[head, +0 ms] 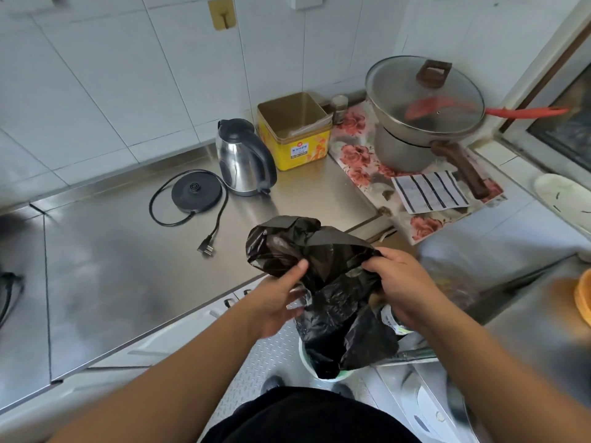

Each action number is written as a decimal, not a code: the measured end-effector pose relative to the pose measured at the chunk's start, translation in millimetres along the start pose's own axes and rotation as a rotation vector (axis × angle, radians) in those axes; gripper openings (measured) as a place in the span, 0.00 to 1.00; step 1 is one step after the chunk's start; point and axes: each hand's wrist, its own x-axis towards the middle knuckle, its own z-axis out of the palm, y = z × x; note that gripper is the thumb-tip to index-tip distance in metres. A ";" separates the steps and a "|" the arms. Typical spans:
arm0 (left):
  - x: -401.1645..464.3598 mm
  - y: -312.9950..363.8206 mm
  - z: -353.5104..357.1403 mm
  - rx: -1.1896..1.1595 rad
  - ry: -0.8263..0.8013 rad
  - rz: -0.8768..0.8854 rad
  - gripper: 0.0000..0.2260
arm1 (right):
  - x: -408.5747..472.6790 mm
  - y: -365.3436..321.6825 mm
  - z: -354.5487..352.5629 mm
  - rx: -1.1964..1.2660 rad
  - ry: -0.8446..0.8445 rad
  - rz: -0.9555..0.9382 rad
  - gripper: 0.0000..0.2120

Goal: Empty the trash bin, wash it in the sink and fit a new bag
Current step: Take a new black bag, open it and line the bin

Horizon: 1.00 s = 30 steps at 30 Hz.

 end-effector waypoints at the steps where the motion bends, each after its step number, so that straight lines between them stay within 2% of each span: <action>1: 1.1 -3.7 3.1 0.047 -0.019 -0.015 0.33 | -0.9 1.3 0.9 0.022 -0.021 0.009 0.18; 4: 4.6 -8.0 13.4 0.219 0.006 -0.025 0.21 | -3.9 4.9 1.5 0.016 -0.059 0.032 0.11; 6: 6.1 -10.3 20.7 0.307 0.096 -0.002 0.10 | -4.4 8.8 -0.8 -0.028 -0.038 0.058 0.10; 7: 6.8 -11.9 22.6 0.310 0.141 0.009 0.09 | -4.3 10.9 -2.6 -0.058 -0.018 0.074 0.09; 15: 6.8 -19.0 6.8 0.079 0.343 0.050 0.12 | 8.8 55.5 -45.2 -0.359 0.075 0.171 0.10; 19: 0.9 -19.6 -9.1 0.076 0.386 0.065 0.13 | 8.7 73.8 -69.0 -0.556 0.149 0.136 0.17; 21: -3.7 -20.1 -11.1 0.101 0.397 0.064 0.13 | 12.9 81.1 -75.3 -0.519 0.267 0.143 0.15; 23: -6.2 -21.8 -7.7 0.085 0.389 0.065 0.14 | 16.3 87.7 -70.1 -0.342 0.376 0.219 0.08; 24: -6.4 -23.1 -4.7 0.053 0.383 0.059 0.14 | 16.2 90.7 -62.7 -0.228 0.385 0.278 0.08; 27: -7.9 -26.6 10.5 -0.088 0.348 0.007 0.13 | 7.0 102.0 -30.8 0.044 0.378 0.317 0.19; 29: -10.4 -28.1 20.0 -0.178 0.299 -0.044 0.13 | 1.0 113.1 -9.8 0.097 0.420 0.307 0.27; 30: -12.4 -28.7 23.4 -0.202 0.269 -0.069 0.13 | -1.8 117.6 0.9 0.104 0.416 0.369 0.29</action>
